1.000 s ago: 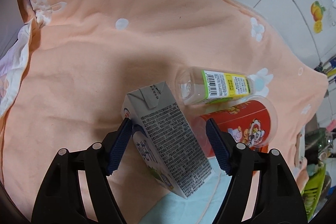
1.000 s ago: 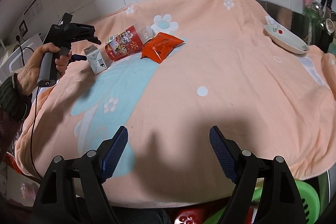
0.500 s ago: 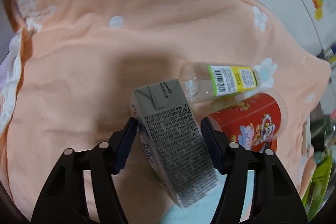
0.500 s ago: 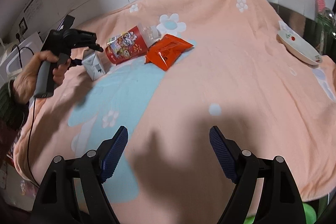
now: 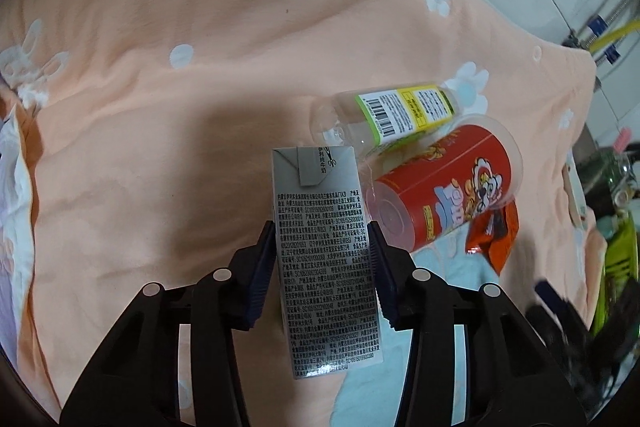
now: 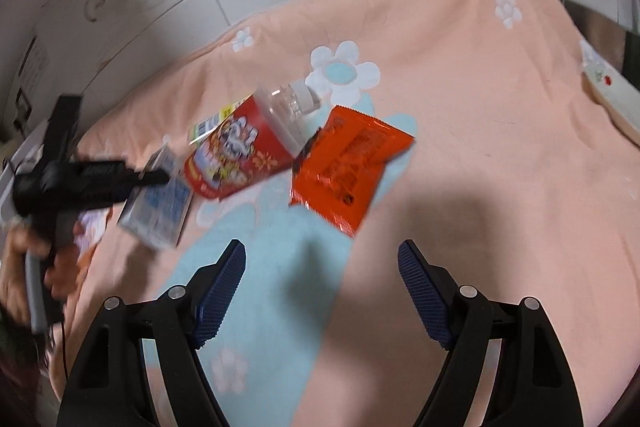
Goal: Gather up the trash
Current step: 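Grasp the orange snack bag with the right gripper while the left gripper lifts the carton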
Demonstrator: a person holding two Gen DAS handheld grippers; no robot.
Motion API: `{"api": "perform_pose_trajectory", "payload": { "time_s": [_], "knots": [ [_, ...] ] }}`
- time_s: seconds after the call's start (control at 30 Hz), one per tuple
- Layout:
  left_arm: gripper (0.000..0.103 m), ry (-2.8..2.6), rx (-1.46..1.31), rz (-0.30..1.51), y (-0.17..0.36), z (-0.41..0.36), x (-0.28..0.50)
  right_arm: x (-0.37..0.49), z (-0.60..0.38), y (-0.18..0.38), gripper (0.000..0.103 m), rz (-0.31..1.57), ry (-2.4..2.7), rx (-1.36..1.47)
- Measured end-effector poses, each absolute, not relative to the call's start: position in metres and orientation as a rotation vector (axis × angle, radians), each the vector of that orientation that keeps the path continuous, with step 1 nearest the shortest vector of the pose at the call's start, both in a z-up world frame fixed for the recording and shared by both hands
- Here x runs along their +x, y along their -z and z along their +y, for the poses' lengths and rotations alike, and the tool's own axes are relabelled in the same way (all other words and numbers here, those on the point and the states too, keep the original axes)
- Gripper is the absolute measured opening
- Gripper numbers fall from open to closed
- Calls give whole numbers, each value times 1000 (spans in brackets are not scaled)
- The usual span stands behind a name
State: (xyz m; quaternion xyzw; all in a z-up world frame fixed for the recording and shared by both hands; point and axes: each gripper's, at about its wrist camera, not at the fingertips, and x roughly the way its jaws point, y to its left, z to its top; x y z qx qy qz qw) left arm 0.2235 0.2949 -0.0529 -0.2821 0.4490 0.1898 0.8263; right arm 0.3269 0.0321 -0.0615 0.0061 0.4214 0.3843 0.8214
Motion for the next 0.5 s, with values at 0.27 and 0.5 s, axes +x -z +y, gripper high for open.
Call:
{"api": "perform_pose_trajectory", "payload": {
  "time_s": [0.27, 0.5],
  "knots": [
    [47, -383, -598, 967, 55, 299, 227, 363, 70, 87, 76, 933, -749, 4],
    [52, -387, -569, 1001, 63, 295, 236, 381, 96, 98, 80, 942, -699, -7]
  ]
}}
